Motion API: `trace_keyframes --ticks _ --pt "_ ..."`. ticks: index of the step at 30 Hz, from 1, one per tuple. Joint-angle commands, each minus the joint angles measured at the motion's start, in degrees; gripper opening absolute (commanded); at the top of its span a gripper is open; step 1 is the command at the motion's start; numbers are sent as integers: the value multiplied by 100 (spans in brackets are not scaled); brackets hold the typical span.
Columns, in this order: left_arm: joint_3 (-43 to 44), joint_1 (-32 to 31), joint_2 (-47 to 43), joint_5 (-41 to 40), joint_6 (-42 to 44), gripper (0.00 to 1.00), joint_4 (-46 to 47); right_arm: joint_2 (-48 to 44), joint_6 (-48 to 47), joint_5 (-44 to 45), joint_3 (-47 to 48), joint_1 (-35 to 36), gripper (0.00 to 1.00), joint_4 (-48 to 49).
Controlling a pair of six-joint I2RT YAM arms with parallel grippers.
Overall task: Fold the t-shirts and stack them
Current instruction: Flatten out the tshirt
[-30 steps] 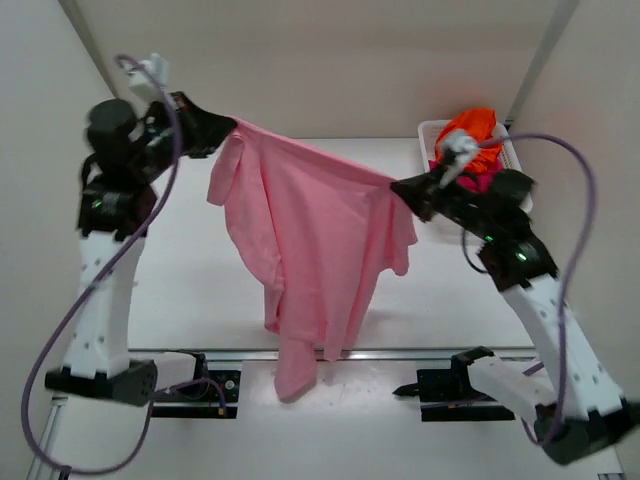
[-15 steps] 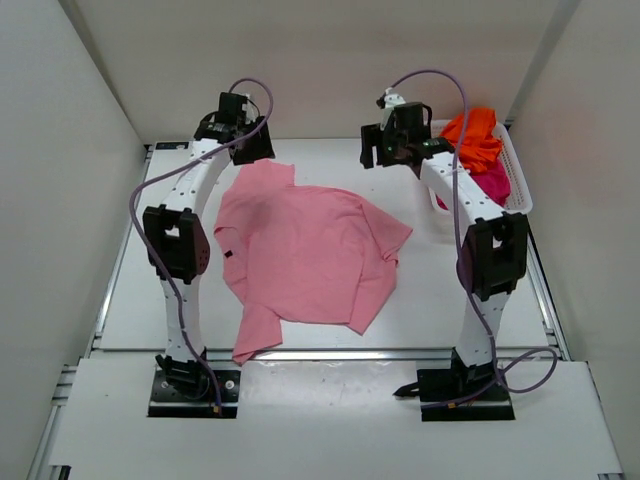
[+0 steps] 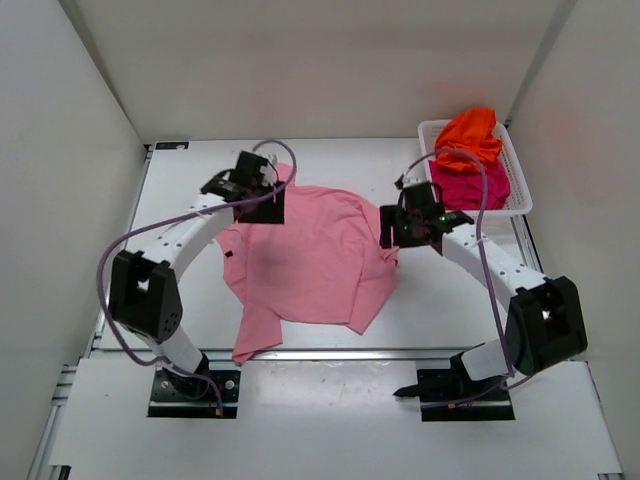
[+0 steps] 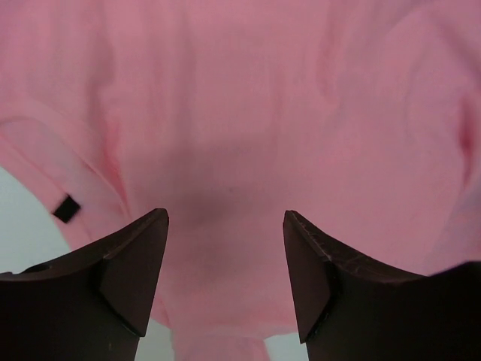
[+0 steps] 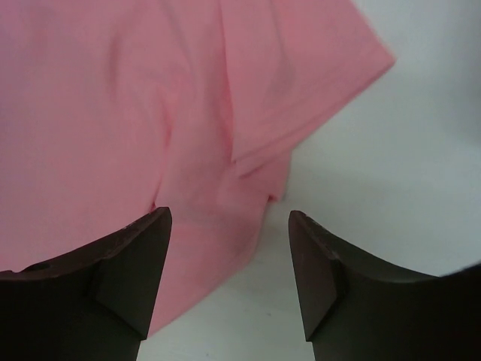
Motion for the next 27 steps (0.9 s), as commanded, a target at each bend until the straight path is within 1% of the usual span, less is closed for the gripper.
trace_keyframes --ticks 1,3,8,15,17,18,19,20,21,23,25,27 --pt "-557 -326 375 -375 118 73 20 -309 528 93 -718 144 62 371" --pt "-769 -309 428 -174 66 73 170 -353 616 58 -957 188 61 432" --pt "-761 -353 691 -24 21 71 241 -222 801 -109 -1423 319 52 582" --pt "-893 -398 955 -6 12 69 381 95 871 -425 -1661 399 49 748" --pt "-893 -397 1008 2 12 70 365 209 810 -434 -1617 399 45 749" --pt "-858 -371 1078 46 21 70 399 297 793 -486 -1591 390 40 740" --pt "-849 -345 1131 12 21 69 417 393 749 -435 -1565 390 26 688" --pt "-805 -301 1166 37 21 70 382 438 670 -486 -1451 312 8 635" --pt "-735 -283 1219 12 38 69 390 490 626 -426 -1302 285 0 513" --pt "-577 -265 1341 20 91 70 347 473 442 -163 -1117 223 0 240" --pt "-287 -213 1578 -24 135 70 259 447 275 153 -739 57 0 -128" --pt "308 -230 1911 -15 223 70 101 482 98 462 -231 -137 0 -453"
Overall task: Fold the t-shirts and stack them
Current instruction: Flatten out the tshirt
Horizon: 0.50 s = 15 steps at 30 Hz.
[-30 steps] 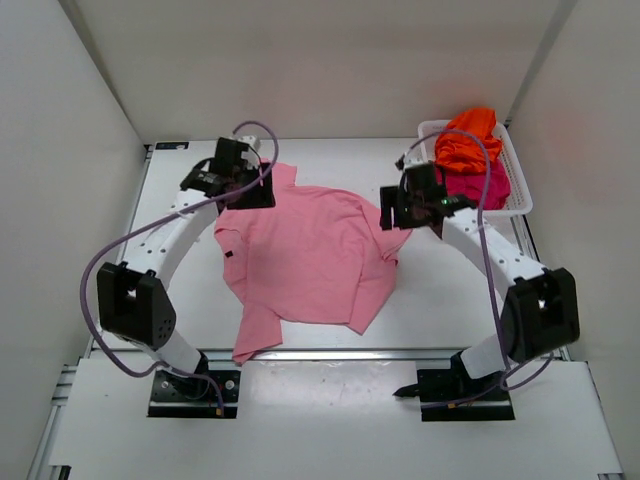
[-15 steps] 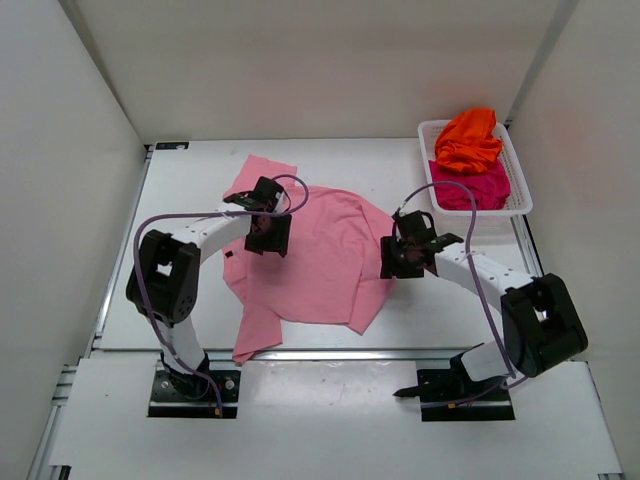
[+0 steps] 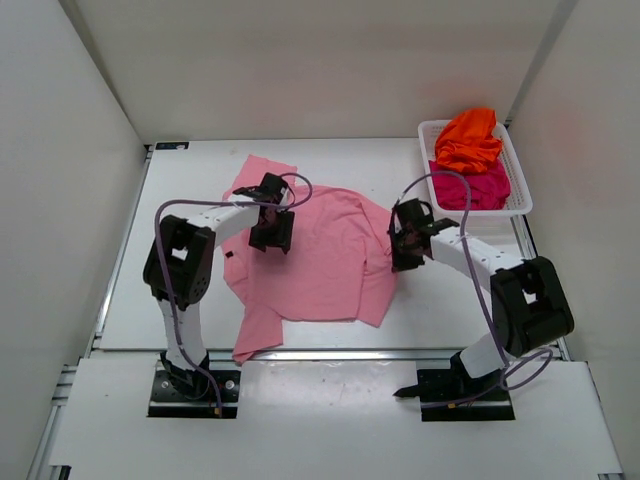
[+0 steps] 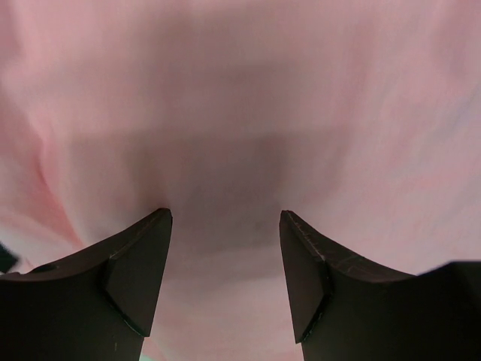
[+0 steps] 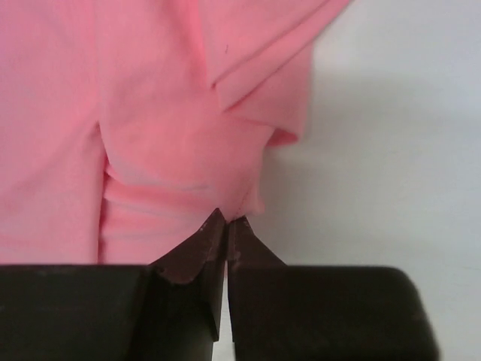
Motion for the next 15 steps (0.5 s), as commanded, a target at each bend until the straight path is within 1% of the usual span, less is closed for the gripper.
trace_keyframes --ticks 1,2,3,4,5,7,8,9,10,11,12,13,14,15 --pt "920 56 481 -4 164 70 -102 -29 -470 828 805 -383 0 -524" --pt "1366 4 640 -57 234 69 -303 5 -593 1022 1024 -428 0 -604" --pt "2023 -14 990 -57 269 70 -479 49 -672 1007 1217 -533 0 -684" --pt "2752 -75 1367 -135 365 69 -638 93 -751 1068 1411 -656 0 -850" --pt "3177 -102 1597 -188 462 70 -970 146 -778 1068 1500 -692 0 -895" --pt "4921 -216 2352 -268 646 71 -1708 155 -796 1051 1658 -684 11 -1026" --pt "5313 -225 2608 -303 691 71 -1903 129 -779 1077 1676 -605 23 -1062" --pt "6030 -260 2697 -355 709 71 -2227 94 -752 1060 1676 -587 28 -1071" --pt "6081 -260 2611 -356 727 72 -2204 -37 -709 1094 1615 -430 31 -1080" --pt "5594 -225 2245 -260 692 73 -2108 -90 -604 1138 1510 -368 40 -1071" --pt "5267 -225 2041 -198 666 73 -1898 -187 -577 1139 1501 -332 45 -1080" --pt "4498 -199 1560 -128 613 73 -1592 -318 -550 1173 1422 -262 48 -1089" --pt "4056 -199 1295 -101 543 73 -1423 -450 -489 1122 1369 -218 49 -1063" --pt "3190 -173 761 -40 516 73 -1030 -495 -419 1095 1273 -200 49 -1036"
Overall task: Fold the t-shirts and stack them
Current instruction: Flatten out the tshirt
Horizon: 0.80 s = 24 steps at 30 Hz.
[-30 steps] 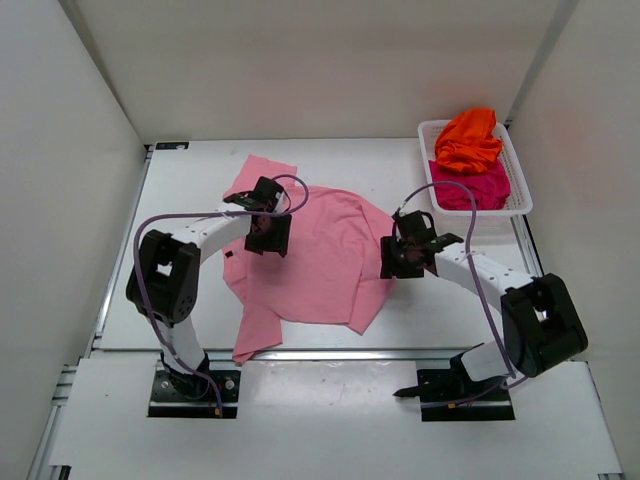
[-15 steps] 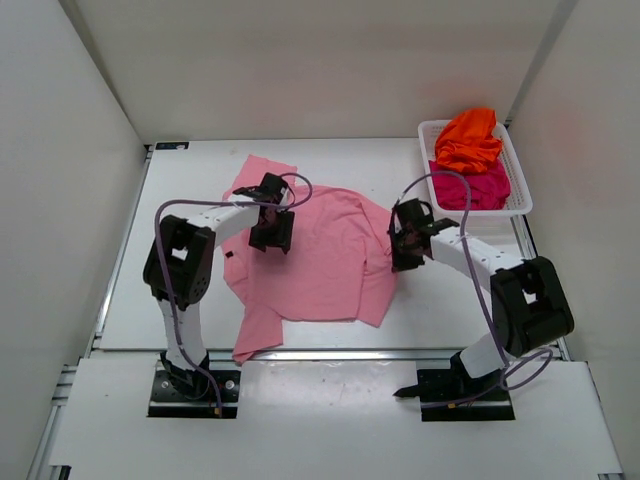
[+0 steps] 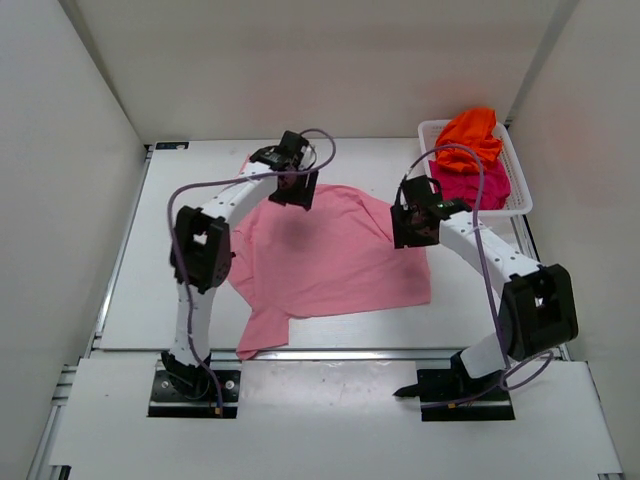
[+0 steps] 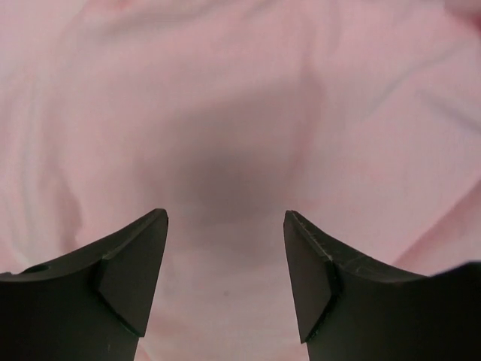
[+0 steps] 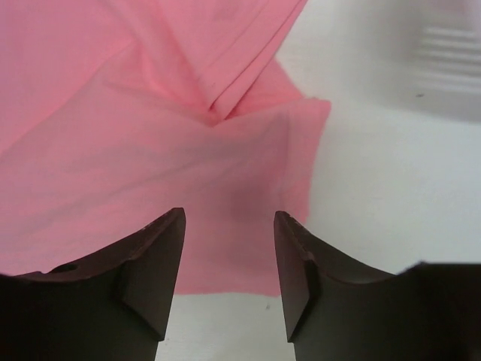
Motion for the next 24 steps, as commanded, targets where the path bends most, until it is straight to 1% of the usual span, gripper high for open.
trace_keyframes --ticks 1,2,4,5,8,10,14,17,19,21,24 --pt "-2067 66 -1760 59 -150 75 537 -610 165 4 -205 145 50 -101" --pt "-2459 127 -2183 85 -291 75 715 -734 148 -66 -302 180 50 -13" --pt "-3687 276 -2658 216 -449 75 1128 -909 210 -224 -644 276 50 171" --pt "-4032 303 -2818 286 -502 75 1164 -1024 210 -356 -863 268 50 303" --pt "-4649 356 -2951 174 -573 74 1296 -1174 376 -716 -1312 320 49 593" --pt "-4765 286 -2872 155 -565 74 1244 -1227 481 -743 -1593 444 49 734" --pt "-4800 76 -2531 128 -477 74 1200 -1262 631 -1025 -2191 418 48 1076" --pt "-4783 13 -2320 76 -538 74 1270 -1201 693 -1191 -2473 321 48 1331" --pt "-4748 5 -2161 199 -529 73 1288 -1096 728 -1297 -2570 286 48 1446" --pt "-4556 31 -1820 199 -468 72 1227 -894 684 -1306 -2570 242 47 1560" --pt "-3889 75 -1362 146 -337 71 972 -578 641 -1376 -2466 189 48 1648"
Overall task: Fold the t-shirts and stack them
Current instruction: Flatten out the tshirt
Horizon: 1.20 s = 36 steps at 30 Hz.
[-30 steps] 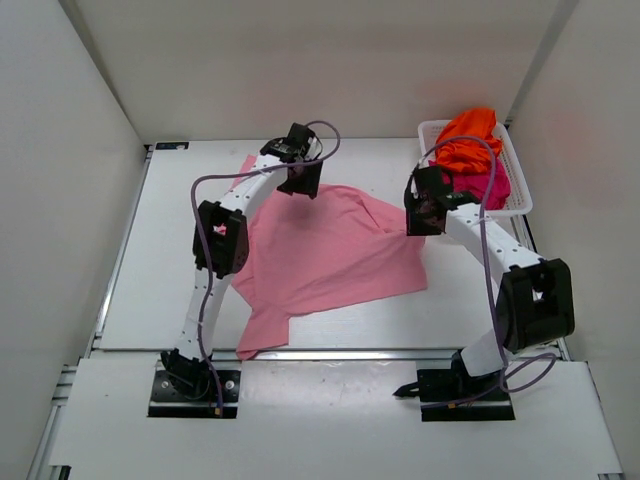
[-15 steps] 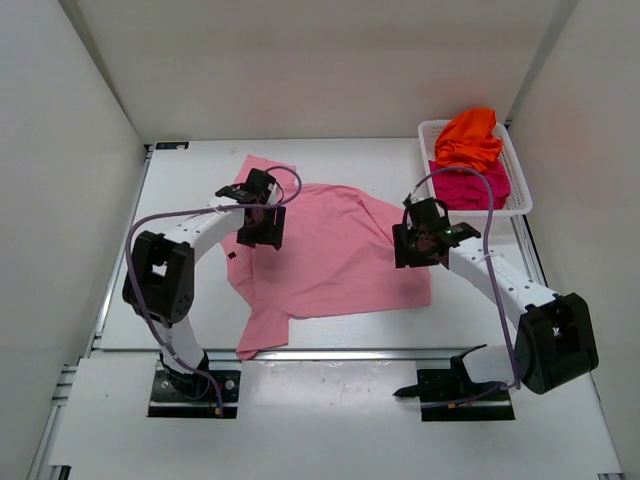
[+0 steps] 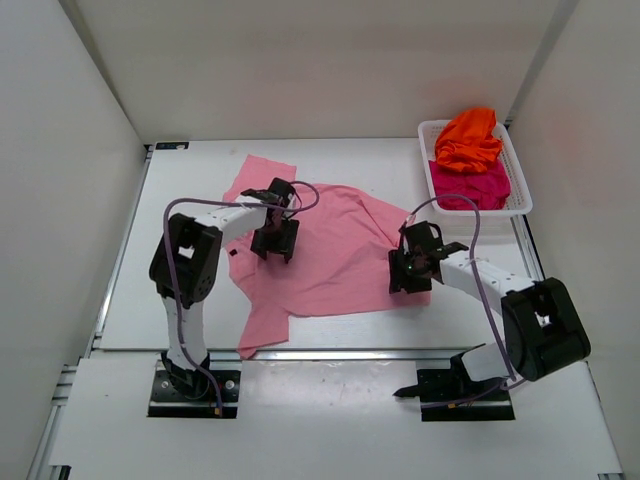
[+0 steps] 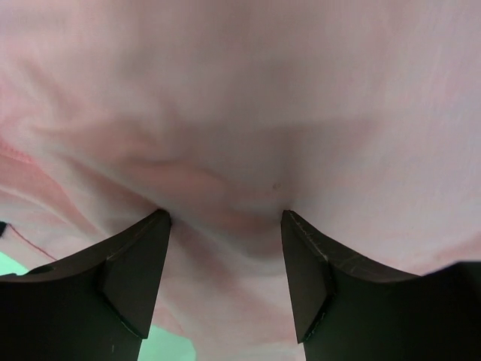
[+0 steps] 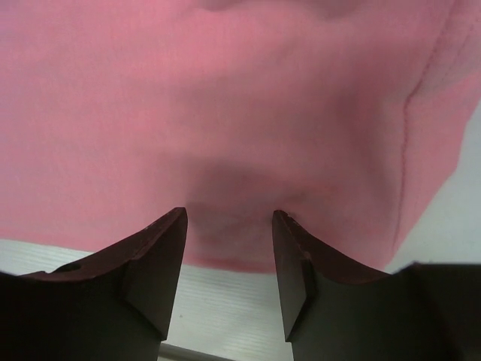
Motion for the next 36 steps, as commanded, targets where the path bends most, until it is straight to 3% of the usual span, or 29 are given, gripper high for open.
trace_keyframes --ticks 1,5,11,14,18,20,21,22,27,36 --pt "626 57 619 61 158 71 19 334 22 -181 153 -82 48 418" --pt "1837 145 1496 123 281 72 -489 686 -40 -199 416 -91 48 453" --pt "4998 312 3185 -185 632 68 -2035 1213 -49 -251 786 -82 48 506" --pt "5856 216 3231 -395 703 68 -2617 1276 -101 -217 1015 -117 48 445" --pt "4369 49 1900 -528 694 70 -1998 1399 -224 -111 1103 -310 42 488" --pt "3242 118 784 -388 546 73 -1443 1477 -286 -75 1094 -538 22 488" --pt "2516 154 491 -169 432 73 -1058 1504 -303 -76 1042 -678 3 454" --pt "1865 276 -42 -19 370 73 -689 1539 -330 -58 1085 -740 0 410" --pt "243 725 -1452 281 105 73 -211 1295 3 512 919 -995 0 207" --pt "-760 673 -1358 -264 88 71 -166 669 144 628 620 -1040 0 321"
